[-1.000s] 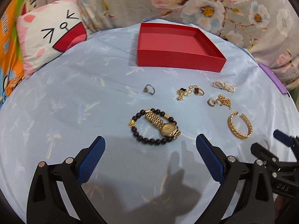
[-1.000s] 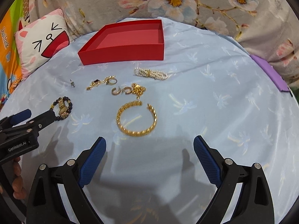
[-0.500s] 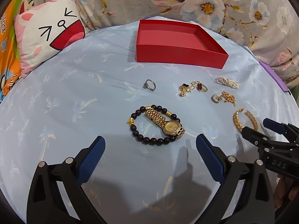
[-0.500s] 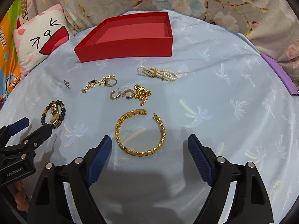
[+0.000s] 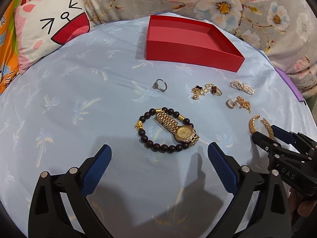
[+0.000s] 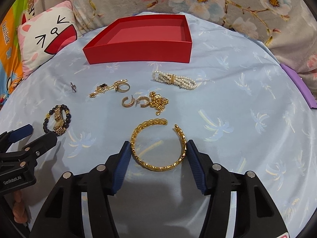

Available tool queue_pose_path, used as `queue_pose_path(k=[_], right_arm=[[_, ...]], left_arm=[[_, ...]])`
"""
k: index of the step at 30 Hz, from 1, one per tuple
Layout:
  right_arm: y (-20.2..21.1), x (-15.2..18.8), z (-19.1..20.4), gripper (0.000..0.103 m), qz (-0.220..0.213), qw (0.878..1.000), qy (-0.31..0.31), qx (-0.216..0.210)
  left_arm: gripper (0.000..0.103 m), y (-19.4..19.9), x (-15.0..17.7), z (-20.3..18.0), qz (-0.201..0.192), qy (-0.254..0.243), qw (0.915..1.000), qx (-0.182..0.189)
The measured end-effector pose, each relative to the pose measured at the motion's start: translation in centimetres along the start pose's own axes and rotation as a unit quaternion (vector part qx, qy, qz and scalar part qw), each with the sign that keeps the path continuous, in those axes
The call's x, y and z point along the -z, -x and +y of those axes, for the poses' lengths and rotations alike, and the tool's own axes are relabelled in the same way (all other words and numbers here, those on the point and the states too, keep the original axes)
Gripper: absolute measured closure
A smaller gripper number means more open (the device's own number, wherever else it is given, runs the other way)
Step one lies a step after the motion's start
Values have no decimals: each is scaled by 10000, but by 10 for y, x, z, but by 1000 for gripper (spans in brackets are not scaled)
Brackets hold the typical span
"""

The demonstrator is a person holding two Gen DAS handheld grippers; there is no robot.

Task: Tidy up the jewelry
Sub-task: 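Move the right gripper over the gold cuff bangle while the left gripper approaches the silver ring, then close the right gripper on the gold bangle while the left gripper grasps the silver ring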

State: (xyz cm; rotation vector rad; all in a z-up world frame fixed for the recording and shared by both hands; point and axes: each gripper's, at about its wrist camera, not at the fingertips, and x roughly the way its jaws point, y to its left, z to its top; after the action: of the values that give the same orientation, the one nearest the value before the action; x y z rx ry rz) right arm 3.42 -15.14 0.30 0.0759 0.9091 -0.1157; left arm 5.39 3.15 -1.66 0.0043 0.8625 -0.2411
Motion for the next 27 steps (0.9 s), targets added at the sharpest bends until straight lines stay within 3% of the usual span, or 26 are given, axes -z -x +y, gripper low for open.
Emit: queue_pose_path(k=[18,27], right_arm=[[10,1,-15,48,-63,9994,-273,-205],[18,1,-20,48,-157,9988,-357,-281]], left_arm=[[8,7,-10,-1,-186,-134,9997,-44],[8,-13,-54,-3,-100,-192,9997,108]])
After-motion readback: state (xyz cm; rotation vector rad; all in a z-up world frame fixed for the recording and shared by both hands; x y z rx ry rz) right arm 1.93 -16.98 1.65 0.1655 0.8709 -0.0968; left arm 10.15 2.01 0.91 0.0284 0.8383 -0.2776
